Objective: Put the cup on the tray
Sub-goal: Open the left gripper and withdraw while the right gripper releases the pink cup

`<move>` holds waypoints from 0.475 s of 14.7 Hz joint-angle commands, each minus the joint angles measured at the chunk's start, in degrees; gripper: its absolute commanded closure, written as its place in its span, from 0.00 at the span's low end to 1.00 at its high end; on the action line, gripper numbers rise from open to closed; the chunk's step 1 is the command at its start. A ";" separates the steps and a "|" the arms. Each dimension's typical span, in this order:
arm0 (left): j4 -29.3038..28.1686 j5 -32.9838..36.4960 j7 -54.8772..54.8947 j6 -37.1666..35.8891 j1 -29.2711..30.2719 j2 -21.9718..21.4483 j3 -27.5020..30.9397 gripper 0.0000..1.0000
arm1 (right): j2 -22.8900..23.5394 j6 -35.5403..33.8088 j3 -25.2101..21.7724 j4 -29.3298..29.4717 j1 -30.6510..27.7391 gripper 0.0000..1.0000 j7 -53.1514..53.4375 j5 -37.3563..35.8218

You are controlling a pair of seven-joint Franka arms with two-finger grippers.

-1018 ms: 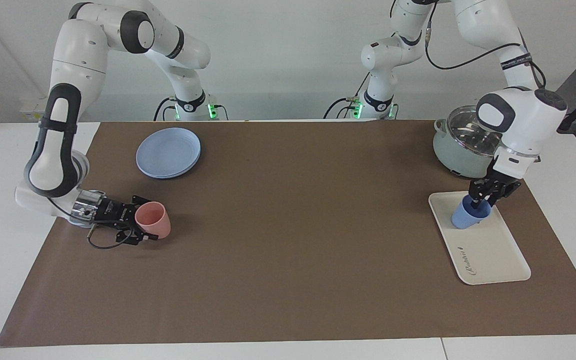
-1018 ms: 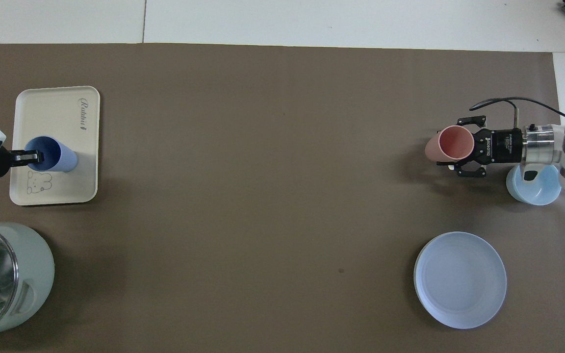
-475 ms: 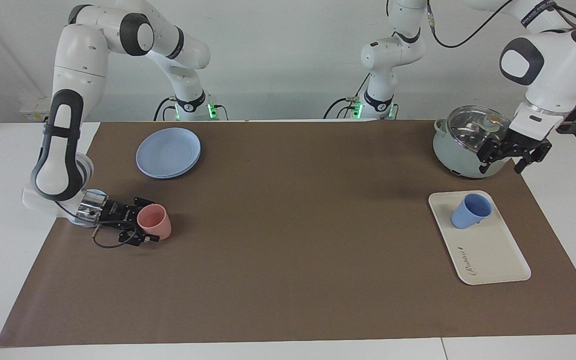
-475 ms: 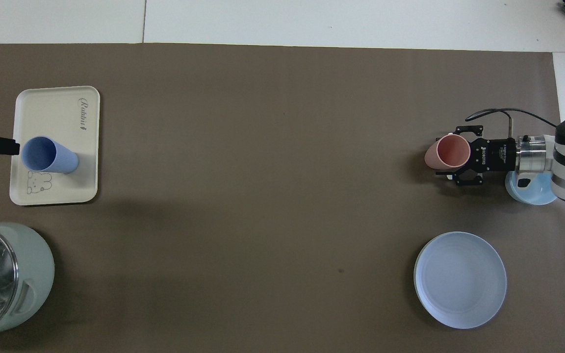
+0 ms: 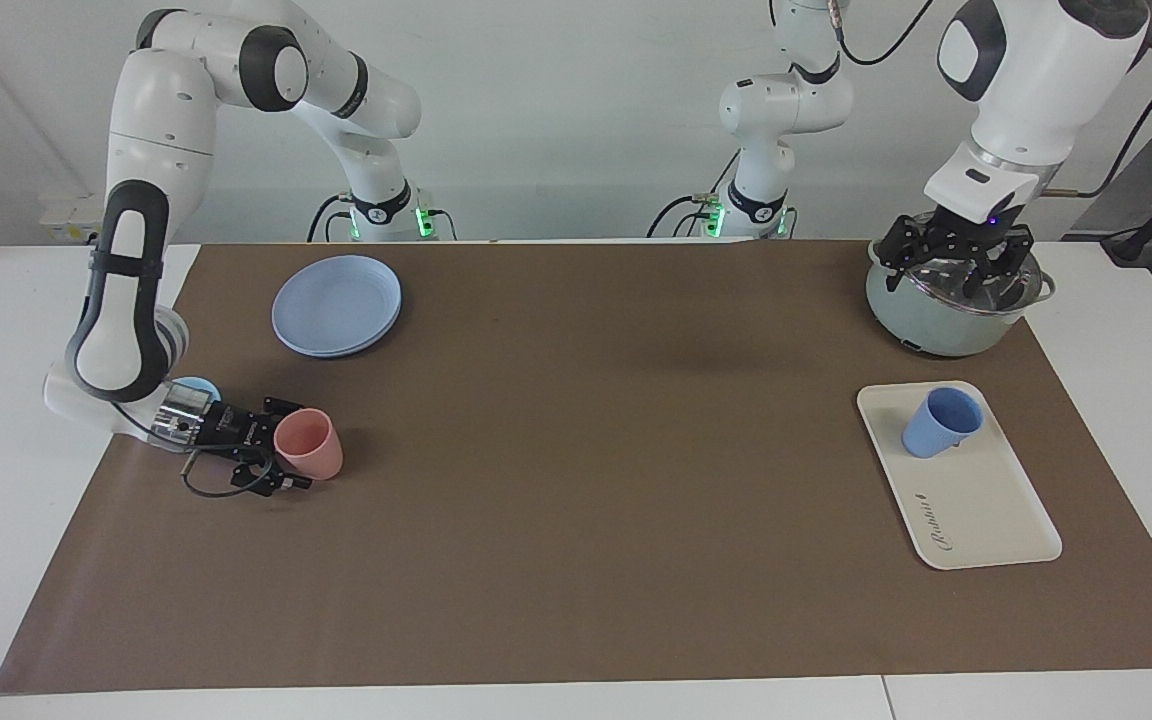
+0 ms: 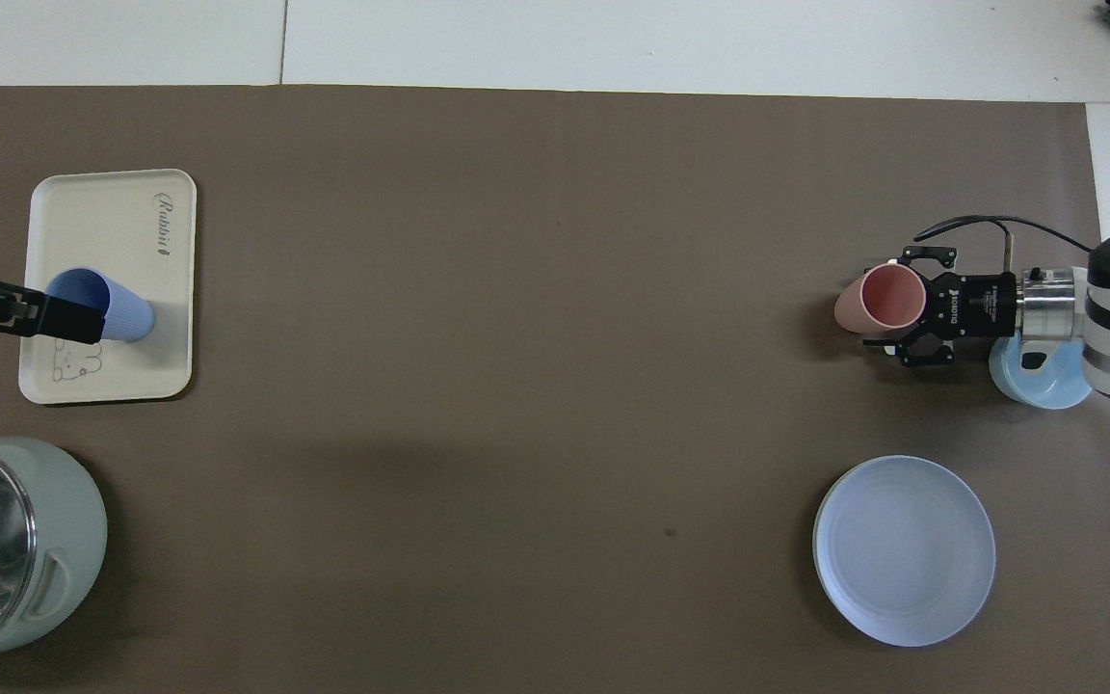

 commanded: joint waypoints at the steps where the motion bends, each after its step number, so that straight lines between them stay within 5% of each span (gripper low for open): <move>1: 5.82 0.36 -2.51 -6.96 -1.14 0.74 -0.27 0.00 | -2.87 0.88 0.03 -1.53 -0.43 0.02 -0.68 -1.68; 7: 4.97 -3.15 -2.34 -9.70 1.22 -0.48 0.43 0.00 | -7.35 1.05 0.03 -1.53 -0.43 0.03 1.61 -11.06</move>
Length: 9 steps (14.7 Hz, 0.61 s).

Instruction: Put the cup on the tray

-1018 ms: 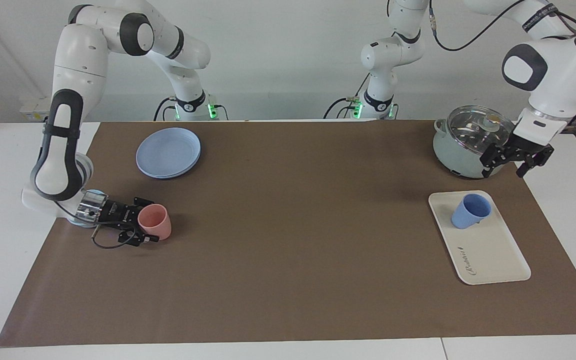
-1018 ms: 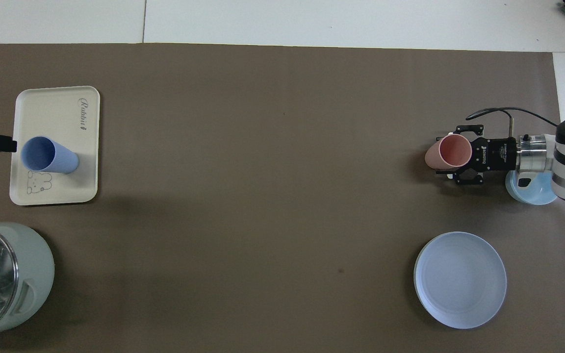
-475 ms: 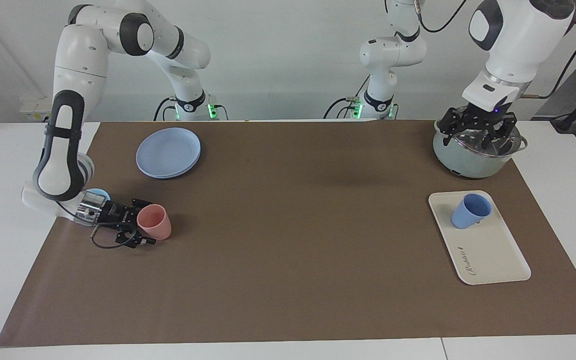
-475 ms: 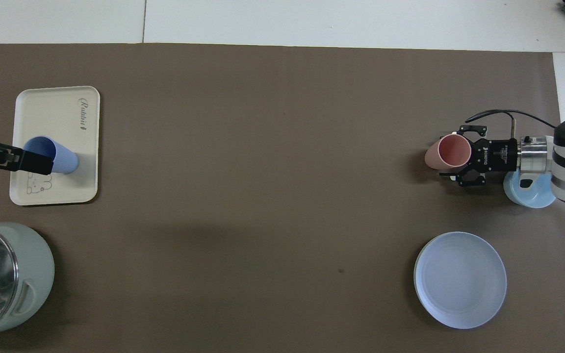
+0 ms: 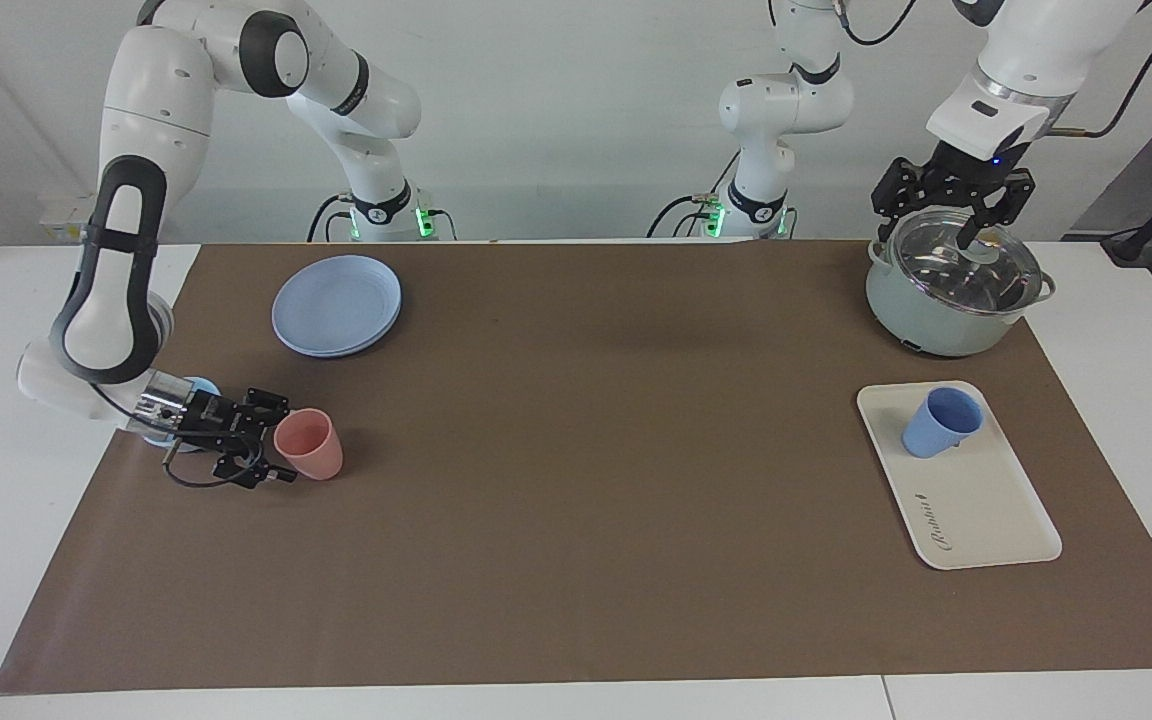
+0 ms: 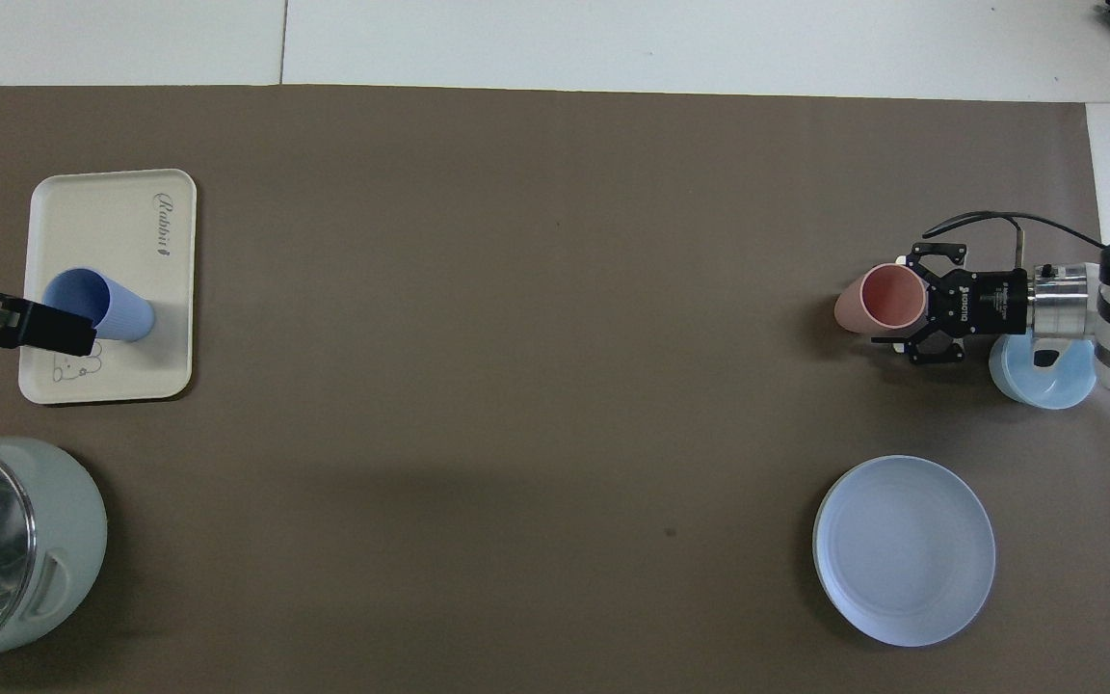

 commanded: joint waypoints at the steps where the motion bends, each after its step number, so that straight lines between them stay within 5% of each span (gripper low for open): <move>1: -4.05 -1.36 0.06 0.02 2.27 -1.91 0.41 0.00 | -4.19 2.24 0.38 -1.53 -0.16 0.03 0.74 -6.40; 9: -8.21 -0.57 3.93 0.91 3.87 -5.44 0.59 0.00 | -14.47 8.58 0.64 -1.71 4.40 0.01 -3.81 -28.01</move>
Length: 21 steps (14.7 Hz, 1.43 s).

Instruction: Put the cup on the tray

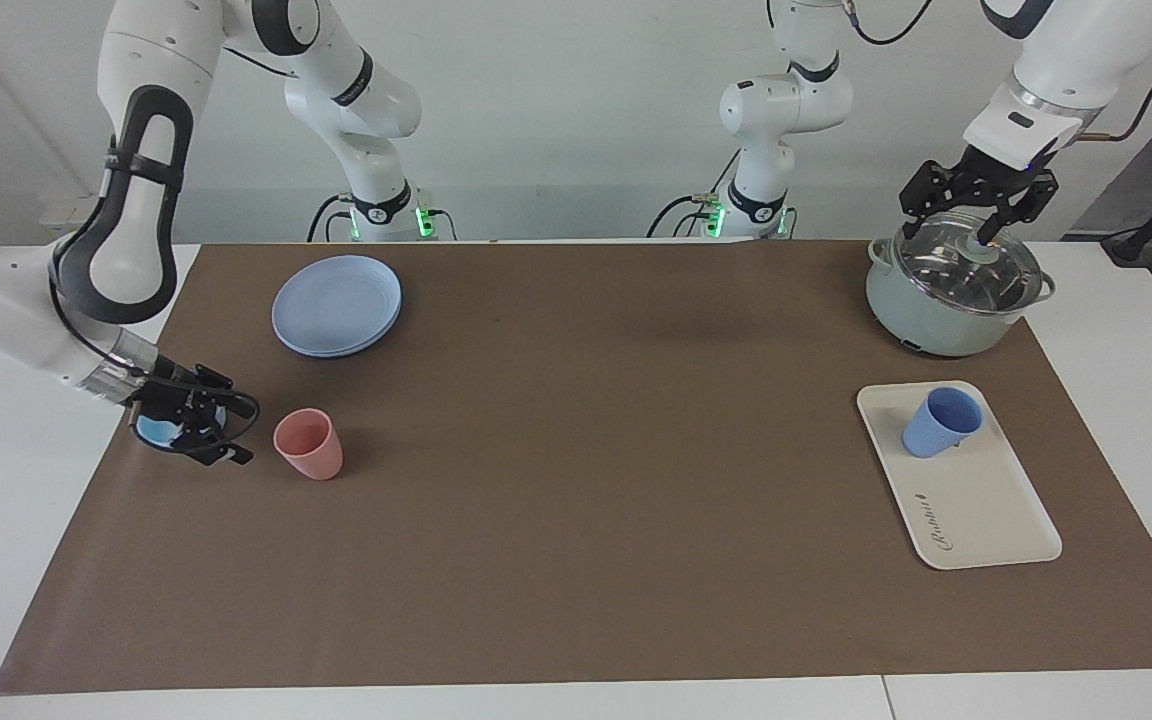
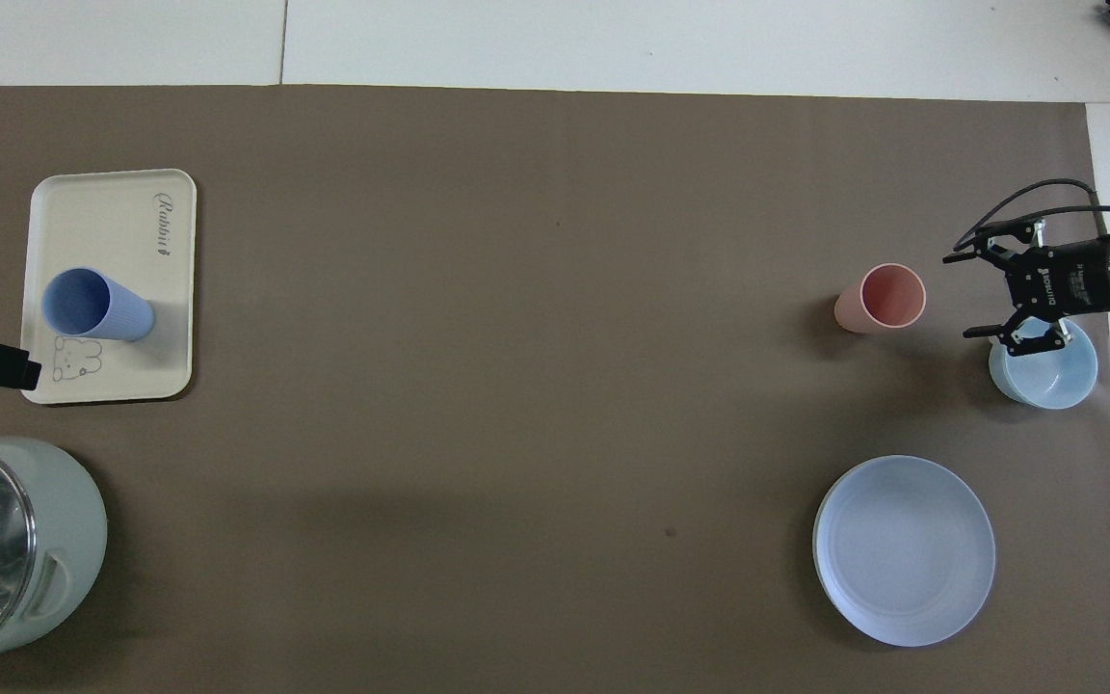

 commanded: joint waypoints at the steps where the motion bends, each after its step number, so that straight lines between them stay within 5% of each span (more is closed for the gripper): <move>1: -3.11 -0.11 0.94 1.34 -0.06 -2.45 0.09 0.00 | -5.52 0.52 0.21 -1.81 3.22 0.01 -5.23 -8.18; 9: -6.19 -0.10 0.15 5.81 -0.41 -3.50 -0.70 0.00 | -16.51 -9.39 0.39 -2.07 14.30 0.00 -12.68 -26.75; 13: 1.44 -1.60 0.15 2.23 -0.41 2.20 -0.70 0.00 | -22.67 -14.59 0.30 -1.37 14.13 0.00 -24.23 -26.93; 21: -0.74 -0.90 -0.72 2.05 -2.17 1.77 -0.97 0.00 | -19.34 -19.42 3.11 10.05 14.39 0.01 -24.41 -32.38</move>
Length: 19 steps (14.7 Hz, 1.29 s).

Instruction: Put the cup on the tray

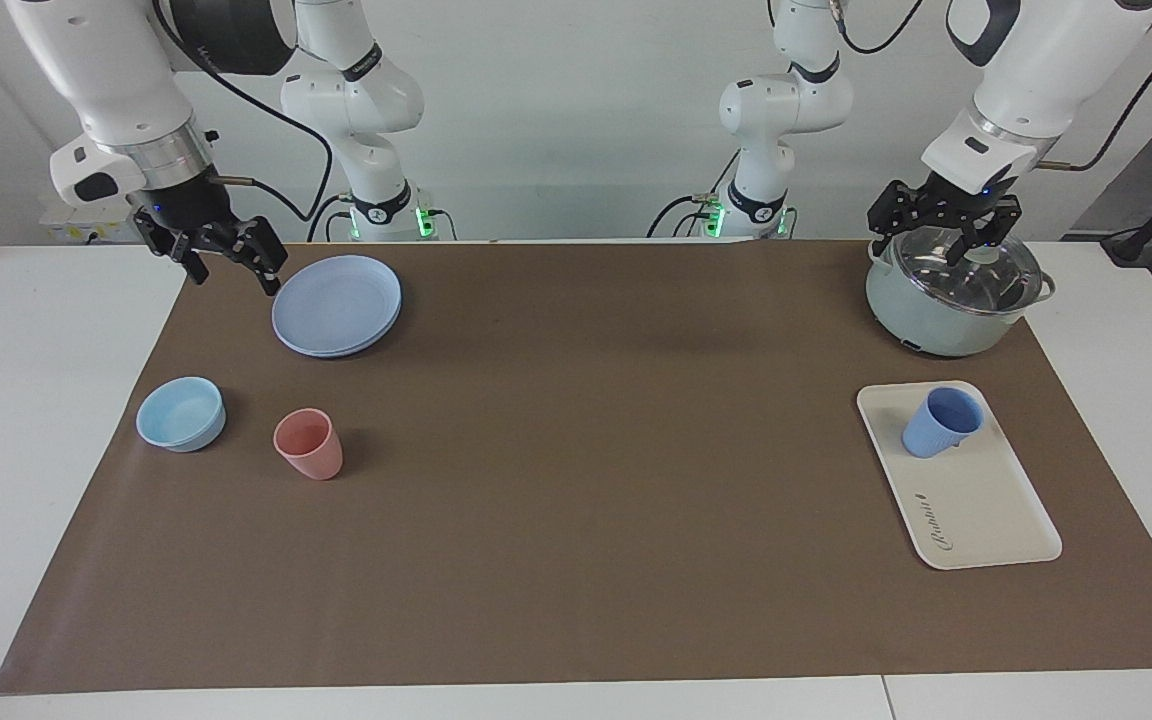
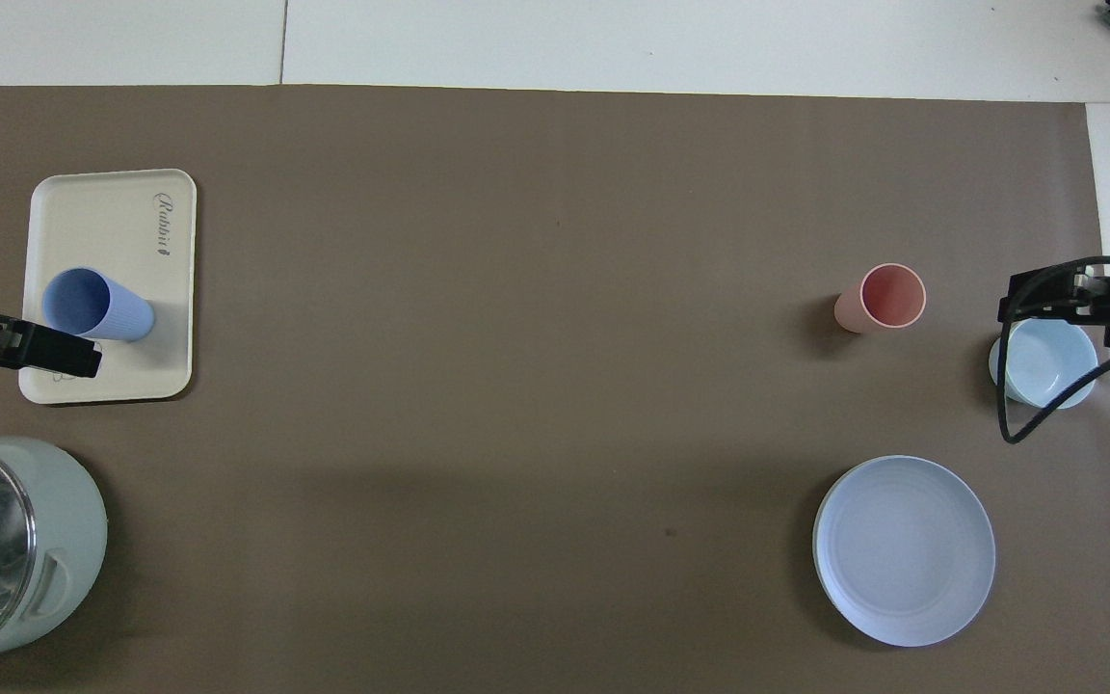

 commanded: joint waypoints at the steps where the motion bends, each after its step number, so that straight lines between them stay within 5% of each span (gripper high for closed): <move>1: 0.12 -0.03 -1.52 -1.01 -0.50 -0.28 0.37 0.00 | 3.29 -4.77 2.00 5.73 -0.42 0.01 -1.23 -2.37; 3: 0.12 -0.03 -1.71 -1.01 -0.59 -0.37 0.37 0.00 | 5.15 -5.67 2.63 8.03 -0.94 0.01 -1.22 -1.33; 14: -1.63 -0.03 -5.66 -0.22 -1.64 -0.99 0.11 0.00 | -1.26 -5.50 2.28 -1.71 -1.38 0.01 -3.49 1.92; 19: -1.64 -0.03 -5.31 -0.13 -1.64 -1.08 0.11 0.00 | -1.18 -4.00 2.36 -1.73 -0.95 0.00 -5.36 2.02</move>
